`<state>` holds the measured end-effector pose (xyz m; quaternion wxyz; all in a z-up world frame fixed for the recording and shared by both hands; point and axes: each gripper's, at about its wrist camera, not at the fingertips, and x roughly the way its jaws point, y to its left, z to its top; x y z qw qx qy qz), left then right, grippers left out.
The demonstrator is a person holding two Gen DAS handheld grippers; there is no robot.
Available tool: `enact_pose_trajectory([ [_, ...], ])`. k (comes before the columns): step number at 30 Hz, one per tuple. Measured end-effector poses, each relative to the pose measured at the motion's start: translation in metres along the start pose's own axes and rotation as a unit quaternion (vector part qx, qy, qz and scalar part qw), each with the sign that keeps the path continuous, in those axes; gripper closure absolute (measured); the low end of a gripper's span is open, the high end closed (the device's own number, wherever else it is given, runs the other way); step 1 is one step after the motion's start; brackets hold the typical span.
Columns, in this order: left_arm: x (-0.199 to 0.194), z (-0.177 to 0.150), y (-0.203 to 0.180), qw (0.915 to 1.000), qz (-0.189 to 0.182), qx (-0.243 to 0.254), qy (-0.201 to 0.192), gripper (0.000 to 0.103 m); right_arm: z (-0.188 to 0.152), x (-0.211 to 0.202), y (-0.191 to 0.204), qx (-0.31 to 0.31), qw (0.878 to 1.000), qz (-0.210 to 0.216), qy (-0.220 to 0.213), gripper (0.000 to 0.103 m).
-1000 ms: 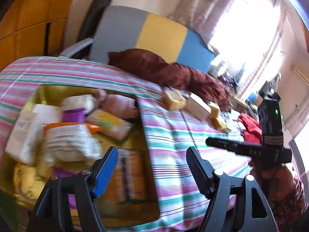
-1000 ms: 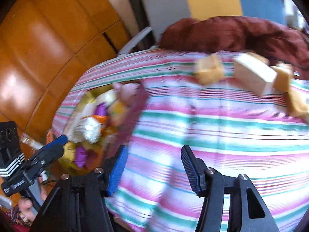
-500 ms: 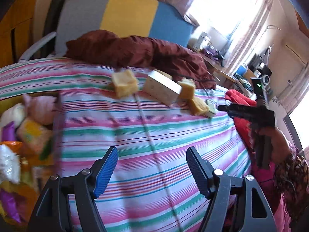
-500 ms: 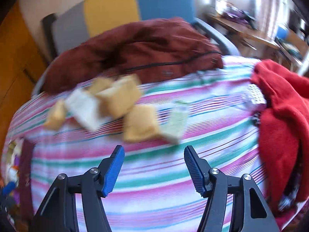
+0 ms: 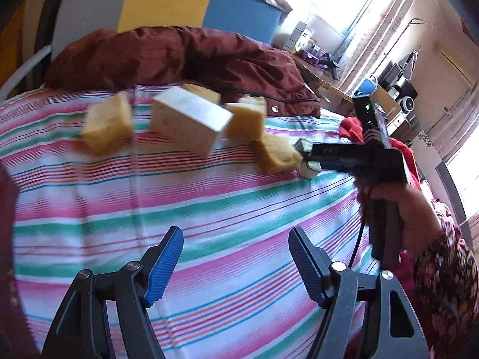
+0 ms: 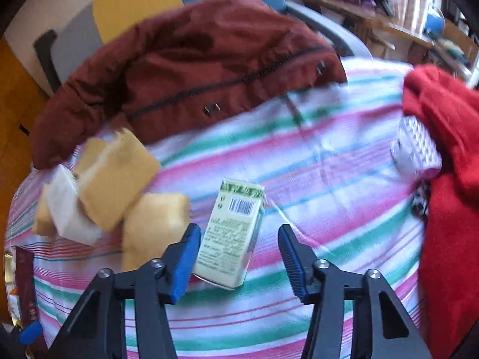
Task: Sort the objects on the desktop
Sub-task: 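Grasp the green-and-white carton with the right tool while the left tool grasps a yellow sponge block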
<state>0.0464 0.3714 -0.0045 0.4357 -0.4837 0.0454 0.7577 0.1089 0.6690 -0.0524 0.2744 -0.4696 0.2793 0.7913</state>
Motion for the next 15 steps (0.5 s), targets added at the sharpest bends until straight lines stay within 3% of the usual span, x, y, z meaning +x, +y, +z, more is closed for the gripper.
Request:
enact_pose_trajectory([
  [3, 0.019, 0.013, -0.016, 1.0000, -0.006, 0.003, 0.004, 0.029, -0.001, 0.006, -0.012, 0.021, 1.000, -0.001, 0.015, 0.070],
  [9, 0.067, 0.045, -0.040, 0.9998, 0.001, 0.000, 0.018, 0.029, 0.000, 0.002, -0.018, 0.019, 0.999, -0.020, 0.028, 0.071],
  [13, 0.100, 0.060, -0.054, 0.9991, 0.016, 0.004, 0.038, 0.029, 0.003, -0.002, -0.033, 0.013, 0.997, -0.076, 0.029, 0.071],
  [15, 0.121, 0.069, -0.062, 0.9984, 0.020, 0.009, 0.053, 0.029, 0.004, -0.001, -0.042, 0.023, 0.996, -0.082, 0.034, 0.071],
])
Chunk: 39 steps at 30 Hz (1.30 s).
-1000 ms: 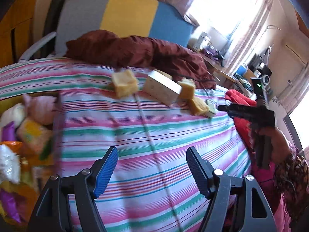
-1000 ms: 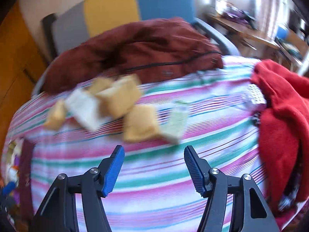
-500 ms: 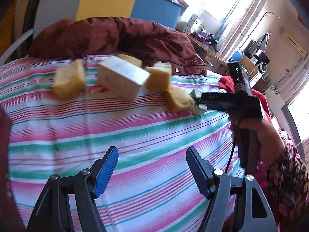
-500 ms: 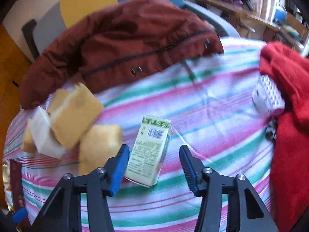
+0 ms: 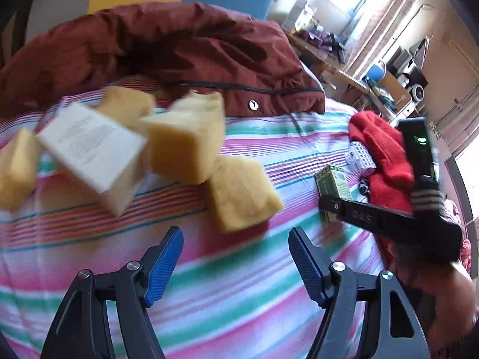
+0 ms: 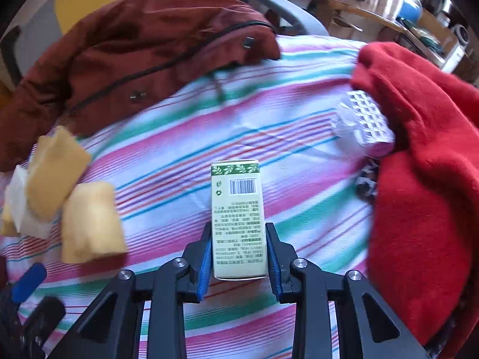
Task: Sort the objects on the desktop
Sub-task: 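Grasp the green-and-white carton with the right tool while the left tool grasps a yellow sponge block, then carry the carton and sponge block into the gold tray and open both tools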
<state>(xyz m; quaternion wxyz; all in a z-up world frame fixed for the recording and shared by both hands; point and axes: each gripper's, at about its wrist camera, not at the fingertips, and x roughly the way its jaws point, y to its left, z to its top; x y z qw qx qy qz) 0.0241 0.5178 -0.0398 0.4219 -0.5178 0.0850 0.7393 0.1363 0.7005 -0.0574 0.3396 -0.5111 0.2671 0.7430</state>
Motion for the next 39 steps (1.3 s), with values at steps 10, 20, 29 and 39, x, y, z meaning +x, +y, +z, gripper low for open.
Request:
enact_pose_trajectory([
  [10, 0.041, 0.023, -0.005, 0.9994, 0.014, -0.027, -0.015, 0.033, 0.005, -0.001, 0.000, 0.011, 0.999, 0.032, 0.003, 0.071],
  [20, 0.033, -0.021, -0.023, 0.9868, 0.066, 0.133, -0.065, 0.045, 0.004, -0.007, 0.005, 0.004, 0.999, 0.046, -0.004, 0.071],
  [29, 0.002, -0.054, 0.004, 0.9903, 0.037, 0.111, -0.075, 0.046, -0.004, -0.018, 0.034, -0.047, 0.998, 0.037, -0.024, 0.072],
  [39, -0.026, -0.085, 0.028, 0.9926, 0.012, 0.088, -0.082, 0.046, -0.018, -0.034, 0.062, -0.101, 0.993, 0.032, -0.046, 0.073],
])
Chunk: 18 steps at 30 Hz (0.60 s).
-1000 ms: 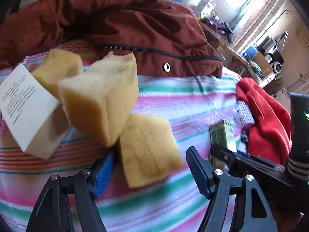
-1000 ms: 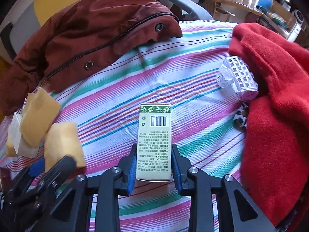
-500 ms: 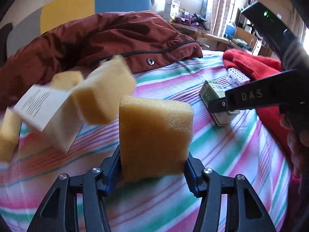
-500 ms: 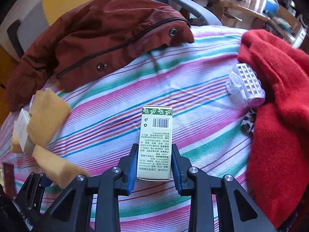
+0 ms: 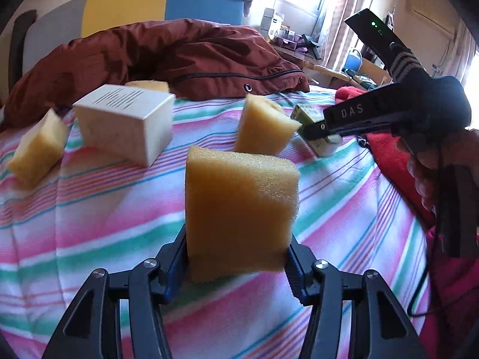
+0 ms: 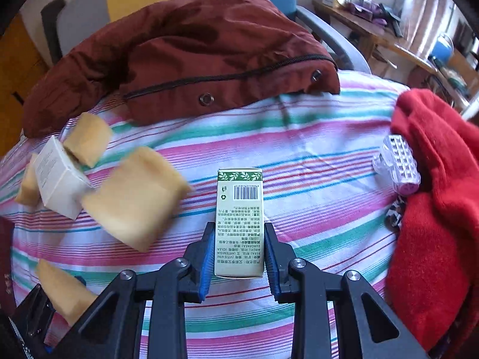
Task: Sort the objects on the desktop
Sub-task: 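Carry the carton and sponge block into the gold tray and open both tools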
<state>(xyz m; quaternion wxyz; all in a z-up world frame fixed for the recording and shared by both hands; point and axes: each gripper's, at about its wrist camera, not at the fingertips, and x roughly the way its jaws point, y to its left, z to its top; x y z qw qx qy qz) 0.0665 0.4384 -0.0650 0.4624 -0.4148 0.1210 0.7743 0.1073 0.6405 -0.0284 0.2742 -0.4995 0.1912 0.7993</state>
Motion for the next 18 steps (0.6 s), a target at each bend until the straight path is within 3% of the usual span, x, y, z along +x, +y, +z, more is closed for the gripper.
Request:
enact_pose_trajectory([
  [2, -0.007, -0.007, 0.003, 1.0000, -0.003, -0.004, -0.002, 0.046, -0.016, -0.009, -0.023, -0.012, 1.000, -0.007, -0.012, 0.073],
  [6, -0.022, -0.022, 0.009, 0.9999, -0.010, -0.010, -0.007, 0.046, -0.006, -0.012, -0.019, -0.030, 0.998, -0.032, -0.042, 0.073],
  [13, -0.057, -0.051, 0.025, 0.9990, -0.022, -0.034, -0.017, 0.047, 0.006, -0.018, 0.017, -0.074, 0.991, -0.061, -0.091, 0.073],
  [18, -0.091, -0.066, 0.048, 0.9976, -0.028, -0.059, -0.024, 0.047, 0.004, -0.025, 0.029, -0.098, 0.987, -0.036, -0.120, 0.073],
])
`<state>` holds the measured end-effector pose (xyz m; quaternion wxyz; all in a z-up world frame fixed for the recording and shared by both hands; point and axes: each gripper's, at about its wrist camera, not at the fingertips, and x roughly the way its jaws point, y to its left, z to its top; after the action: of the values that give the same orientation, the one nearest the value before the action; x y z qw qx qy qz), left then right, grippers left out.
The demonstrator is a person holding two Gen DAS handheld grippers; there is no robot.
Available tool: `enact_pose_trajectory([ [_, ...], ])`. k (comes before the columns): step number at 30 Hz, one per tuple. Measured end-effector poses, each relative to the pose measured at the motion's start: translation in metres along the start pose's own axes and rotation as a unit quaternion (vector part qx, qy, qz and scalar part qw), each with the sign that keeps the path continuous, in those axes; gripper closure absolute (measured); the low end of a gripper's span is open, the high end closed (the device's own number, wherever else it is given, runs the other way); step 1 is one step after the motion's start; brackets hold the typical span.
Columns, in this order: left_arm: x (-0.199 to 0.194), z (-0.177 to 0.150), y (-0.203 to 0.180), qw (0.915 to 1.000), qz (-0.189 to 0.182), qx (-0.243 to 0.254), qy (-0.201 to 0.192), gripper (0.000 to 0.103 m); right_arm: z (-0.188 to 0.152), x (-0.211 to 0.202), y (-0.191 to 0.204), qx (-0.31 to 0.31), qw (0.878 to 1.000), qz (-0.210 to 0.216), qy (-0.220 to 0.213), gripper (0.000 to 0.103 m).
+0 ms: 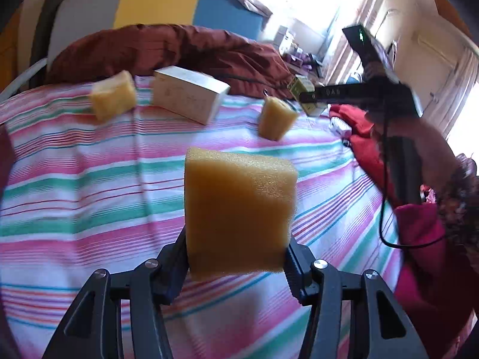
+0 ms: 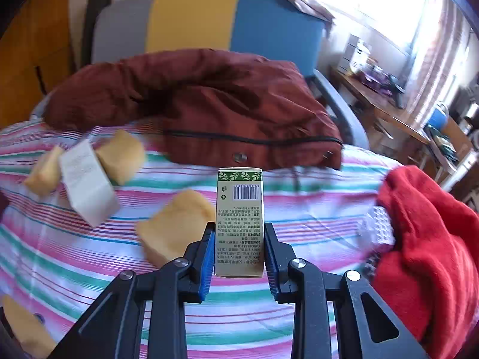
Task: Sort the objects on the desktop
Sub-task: 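Carry the carton and sponge block into the gold tray and open both tools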
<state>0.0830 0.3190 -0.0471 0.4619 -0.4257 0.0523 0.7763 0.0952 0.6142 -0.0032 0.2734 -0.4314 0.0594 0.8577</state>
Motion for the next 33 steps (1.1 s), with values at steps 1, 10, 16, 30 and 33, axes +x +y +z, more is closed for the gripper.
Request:
enact_pose_trajectory([
  [1, -0.009, 0.000, 0.005, 1.0000, 0.003, 0.000, -0.006, 0.047, 0.000, -0.001, 0.003, -0.006, 1.000, 0.003, -0.006, 0.073],
  [10, -0.059, -0.011, 0.038, 0.9995, 0.013, -0.010, -0.026, 0.047, 0.007, -0.025, 0.038, -0.081, 0.994, -0.027, -0.062, 0.073],
  [16, -0.089, -0.016, 0.046, 0.9990, 0.007, -0.011, -0.043, 0.047, 0.007, -0.045, 0.062, -0.055, 0.997, 0.048, -0.030, 0.073],
  [30, -0.145, -0.040, 0.090, 0.9967, 0.024, -0.044, -0.064, 0.047, -0.049, -0.100, 0.204, -0.094, 0.977, 0.190, 0.015, 0.073],
  [33, -0.159, -0.046, 0.104, 0.9952, 0.033, -0.059, -0.071, 0.047, -0.057, -0.109, 0.230, -0.090, 0.971, 0.221, 0.020, 0.073],
])
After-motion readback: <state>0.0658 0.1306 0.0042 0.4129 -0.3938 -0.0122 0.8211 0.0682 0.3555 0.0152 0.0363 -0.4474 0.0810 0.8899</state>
